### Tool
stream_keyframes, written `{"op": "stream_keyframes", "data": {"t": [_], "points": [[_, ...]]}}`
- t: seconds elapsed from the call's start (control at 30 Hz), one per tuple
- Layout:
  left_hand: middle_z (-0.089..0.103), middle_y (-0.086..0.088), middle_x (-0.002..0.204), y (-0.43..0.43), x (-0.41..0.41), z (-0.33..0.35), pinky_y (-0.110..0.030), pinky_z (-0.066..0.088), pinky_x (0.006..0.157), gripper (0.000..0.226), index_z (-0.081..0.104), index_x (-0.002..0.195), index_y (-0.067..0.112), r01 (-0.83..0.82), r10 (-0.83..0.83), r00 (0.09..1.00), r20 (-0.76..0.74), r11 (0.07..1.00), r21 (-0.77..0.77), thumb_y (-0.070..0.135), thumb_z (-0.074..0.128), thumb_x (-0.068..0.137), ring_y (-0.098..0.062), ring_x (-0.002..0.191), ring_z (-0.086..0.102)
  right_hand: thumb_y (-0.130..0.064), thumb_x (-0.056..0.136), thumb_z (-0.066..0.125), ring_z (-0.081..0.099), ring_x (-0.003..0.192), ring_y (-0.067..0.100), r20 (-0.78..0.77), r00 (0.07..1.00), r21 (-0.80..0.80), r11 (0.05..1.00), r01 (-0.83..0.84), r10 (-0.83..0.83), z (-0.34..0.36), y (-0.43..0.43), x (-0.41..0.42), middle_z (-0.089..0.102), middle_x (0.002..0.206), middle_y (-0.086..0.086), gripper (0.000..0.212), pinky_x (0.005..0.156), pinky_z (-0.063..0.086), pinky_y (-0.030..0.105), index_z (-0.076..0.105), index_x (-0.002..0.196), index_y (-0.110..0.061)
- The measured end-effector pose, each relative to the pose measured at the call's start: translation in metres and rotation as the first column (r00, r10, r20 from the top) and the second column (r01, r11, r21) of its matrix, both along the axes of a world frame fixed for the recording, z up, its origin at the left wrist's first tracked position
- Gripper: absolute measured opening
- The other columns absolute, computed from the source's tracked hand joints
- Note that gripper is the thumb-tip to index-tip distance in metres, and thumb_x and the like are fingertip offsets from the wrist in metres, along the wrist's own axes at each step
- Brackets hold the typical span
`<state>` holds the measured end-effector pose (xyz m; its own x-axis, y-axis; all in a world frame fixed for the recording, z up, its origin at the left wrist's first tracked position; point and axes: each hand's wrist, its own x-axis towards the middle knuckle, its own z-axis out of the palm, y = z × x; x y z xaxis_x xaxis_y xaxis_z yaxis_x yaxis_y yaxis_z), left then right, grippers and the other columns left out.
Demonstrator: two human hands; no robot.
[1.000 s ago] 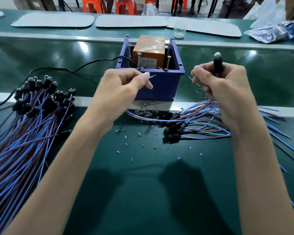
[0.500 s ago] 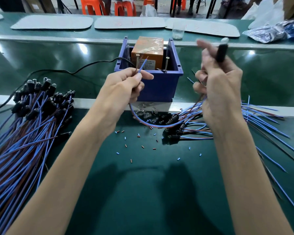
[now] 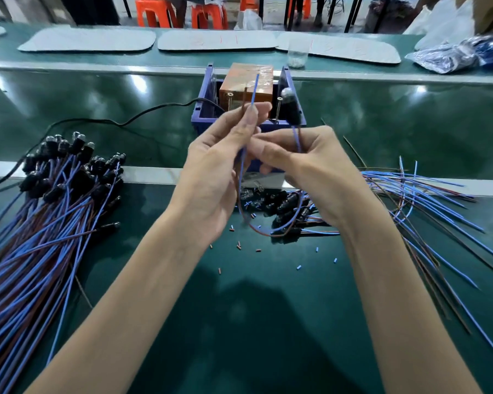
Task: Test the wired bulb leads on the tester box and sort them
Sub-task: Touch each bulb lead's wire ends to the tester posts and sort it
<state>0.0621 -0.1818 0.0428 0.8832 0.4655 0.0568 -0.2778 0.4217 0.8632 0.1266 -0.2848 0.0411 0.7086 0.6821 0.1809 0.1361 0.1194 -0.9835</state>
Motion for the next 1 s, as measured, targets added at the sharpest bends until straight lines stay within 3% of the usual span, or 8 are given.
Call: {"op": "stream_keyframes", "data": {"t": [0.17,0.27,0.37,0.5,0.7,0.77,0.83,1.0], "points": [[0.072,0.003,0.080,-0.005,0.002,-0.001,-0.020,0.053,0.057,0.022,0.069,0.091,0.016,0.066,-0.067,0.998,-0.004,0.994,-0.082,0.018,0.048,0.096,-0.008,0.065,0.067,0.005,0.080,0.067,0.065,0.059,0.009,-0.046,0.998,0.032,0.999,-0.031,0.033,-0.002,0.005,0.001,0.070,0.065,-0.002,0.011,0.061,0.054,0.017,0.071,0.084,-0.003],[0.071,-0.001,0.088,-0.003,0.003,-0.005,-0.022,0.055,0.067,0.022,0.068,0.099,0.016,0.009,-0.009,1.000,-0.016,1.000,-0.025,0.023,0.048,0.097,-0.011,0.073,0.067,0.003,0.086,0.063,0.069,0.059,0.015,-0.139,0.990,0.091,0.995,0.040,-0.027,0.000,0.004,0.003,0.071,0.066,0.004,0.011,0.046,0.046,0.010,0.065,0.080,-0.006],[0.065,0.010,0.070,0.002,0.004,-0.010,-0.018,0.048,0.064,0.024,0.071,0.090,0.026,-0.183,0.204,0.972,-0.114,0.968,0.174,0.032,0.049,0.098,-0.005,0.066,0.059,-0.005,0.092,0.059,0.069,0.054,0.016,-0.179,0.974,0.094,0.983,0.159,-0.140,0.001,0.001,0.007,0.071,0.062,0.005,0.012,0.038,0.037,0.007,0.056,0.081,-0.009],[0.028,0.012,0.050,0.010,0.004,-0.013,-0.016,0.026,0.046,0.027,0.070,0.091,0.024,-0.284,0.319,0.935,-0.153,0.935,0.215,0.033,0.046,0.101,-0.005,0.043,0.026,-0.013,0.095,0.057,0.066,0.047,0.012,-0.153,0.936,0.103,0.937,0.334,-0.317,-0.001,-0.001,0.015,0.062,0.053,-0.003,0.015,0.040,0.036,0.006,0.059,0.080,-0.011],[0.013,0.001,0.071,0.015,0.010,-0.015,-0.024,0.016,0.053,0.031,0.045,0.078,0.021,-0.264,0.292,0.939,-0.183,0.951,0.162,0.001,0.030,0.096,-0.014,0.060,0.013,-0.014,0.098,0.052,0.039,0.040,0.001,-0.213,0.861,0.110,0.864,0.491,-0.462,-0.006,-0.001,0.025,0.050,0.051,-0.010,0.023,0.041,0.031,0.010,0.066,0.081,-0.014],[0.017,0.002,0.067,0.016,0.011,-0.018,-0.023,0.020,0.055,0.035,0.059,0.095,0.017,-0.254,0.298,0.938,-0.179,0.939,0.234,-0.003,0.030,0.094,-0.014,0.061,0.017,-0.012,0.097,0.053,0.037,0.041,0.001,-0.231,0.851,0.111,0.856,0.504,-0.471,-0.008,-0.001,0.028,0.049,0.052,-0.009,0.021,0.040,0.029,0.009,0.064,0.080,-0.013],[0.035,0.010,0.055,0.018,0.011,-0.022,-0.017,0.031,0.056,0.038,0.053,0.129,0.001,-0.274,0.328,0.924,-0.199,0.927,0.256,-0.003,0.035,0.096,-0.008,0.052,0.034,-0.009,0.096,0.054,0.040,0.042,0.001,-0.241,0.840,0.110,0.846,0.522,-0.487,-0.010,-0.002,0.030,0.048,0.054,-0.007,0.018,0.042,0.034,0.011,0.061,0.080,-0.013],[0.065,0.007,0.070,0.021,0.011,-0.025,-0.012,0.043,0.052,0.037,0.047,0.137,0.006,-0.299,0.345,0.924,-0.166,0.921,0.249,0.002,0.038,0.101,-0.004,0.053,0.063,-0.006,0.096,0.054,0.055,0.041,0.003,-0.261,0.822,0.131,0.825,0.550,-0.507,-0.016,-0.003,0.034,0.051,0.061,-0.003,0.011,0.050,0.050,0.019,0.055,0.090,-0.015]]}}
